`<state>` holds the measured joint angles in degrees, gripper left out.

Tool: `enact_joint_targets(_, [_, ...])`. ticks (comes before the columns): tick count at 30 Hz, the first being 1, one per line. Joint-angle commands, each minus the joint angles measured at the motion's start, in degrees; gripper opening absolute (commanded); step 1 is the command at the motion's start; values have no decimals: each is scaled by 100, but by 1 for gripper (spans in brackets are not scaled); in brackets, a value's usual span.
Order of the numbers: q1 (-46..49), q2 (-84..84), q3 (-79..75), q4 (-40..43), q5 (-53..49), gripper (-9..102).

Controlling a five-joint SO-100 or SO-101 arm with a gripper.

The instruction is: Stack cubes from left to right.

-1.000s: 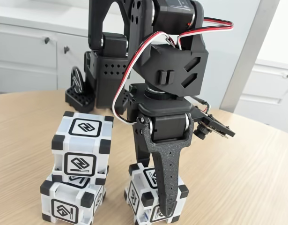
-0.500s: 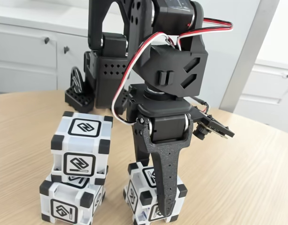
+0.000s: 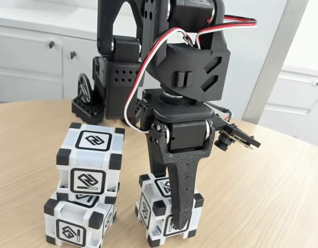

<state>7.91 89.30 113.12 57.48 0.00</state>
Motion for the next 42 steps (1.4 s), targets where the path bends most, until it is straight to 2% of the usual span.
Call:
enact_joint_targets(1, [44,-35,35,35,-44,13])
enact_joint_targets(6, [44,44,35,44,-44,9])
enact_joint_targets(17, [62,176,-70,220,158,8])
enact_joint_targets(21, [53,721,-70,501,211,8])
enact_joint_targets(32, [35,2408,-79,519,563,7])
enact_joint_targets(42, [35,2531,-1705,536,870,7])
